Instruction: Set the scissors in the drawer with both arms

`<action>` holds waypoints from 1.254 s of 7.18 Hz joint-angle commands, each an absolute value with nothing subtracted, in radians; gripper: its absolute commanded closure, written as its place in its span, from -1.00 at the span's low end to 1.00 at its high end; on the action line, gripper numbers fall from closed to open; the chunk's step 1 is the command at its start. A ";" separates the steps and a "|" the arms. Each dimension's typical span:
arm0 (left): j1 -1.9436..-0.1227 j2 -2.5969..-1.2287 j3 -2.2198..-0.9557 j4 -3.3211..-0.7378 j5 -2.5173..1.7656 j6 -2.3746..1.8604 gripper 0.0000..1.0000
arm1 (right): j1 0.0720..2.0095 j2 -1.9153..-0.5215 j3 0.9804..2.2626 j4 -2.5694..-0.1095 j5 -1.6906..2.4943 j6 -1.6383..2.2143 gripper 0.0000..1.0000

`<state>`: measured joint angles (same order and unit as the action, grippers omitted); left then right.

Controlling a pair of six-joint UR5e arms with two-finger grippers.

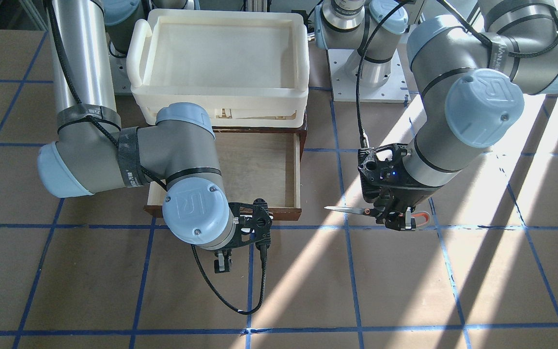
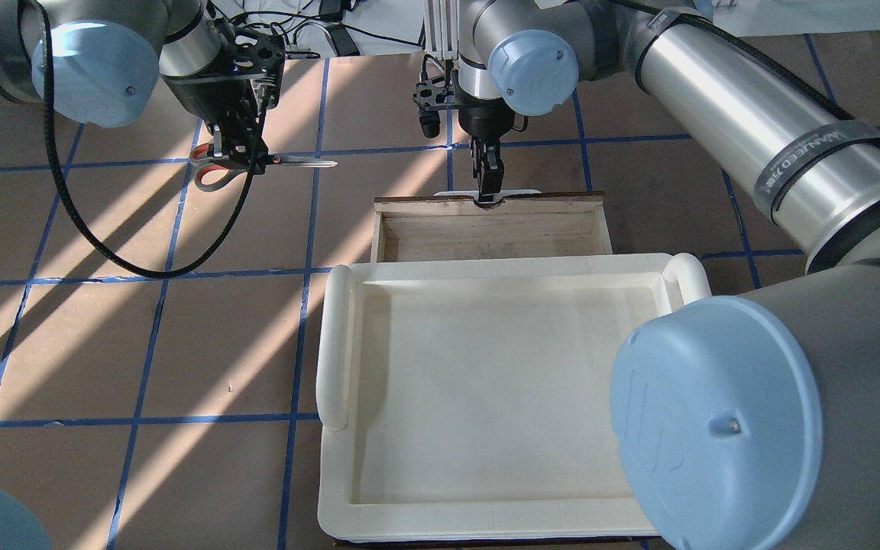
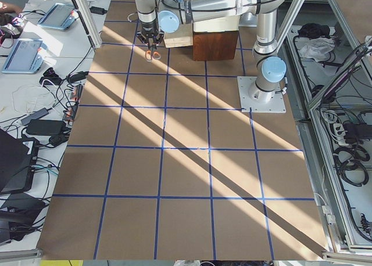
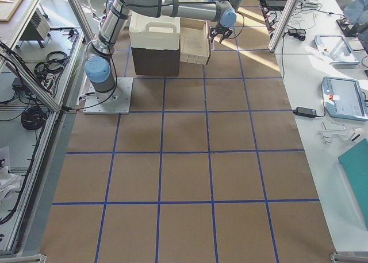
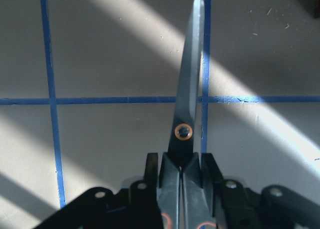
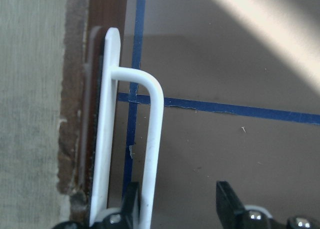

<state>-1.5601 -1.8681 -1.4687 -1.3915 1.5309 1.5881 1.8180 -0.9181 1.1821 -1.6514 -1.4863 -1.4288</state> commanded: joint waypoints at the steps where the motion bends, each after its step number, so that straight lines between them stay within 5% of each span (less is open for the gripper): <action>1: -1.601 -1.855 -1.479 -1.393 1.534 1.528 1.00 | 1.819 -0.933 1.183 -1.670 -1.486 -1.430 -0.67; 2: -1.611 -1.853 -1.479 -1.393 1.532 1.516 1.00 | 1.822 -0.968 1.186 -1.702 -1.489 -1.430 -1.00; 6: -1.647 -1.821 -1.503 -1.413 1.531 1.458 1.00 | 1.816 -1.161 1.216 -1.703 -1.560 -1.326 -1.00; 9: -1.811 -1.830 -1.503 -1.410 1.526 1.378 1.00 | 1.754 -1.395 1.382 -1.657 -1.575 -0.980 -1.00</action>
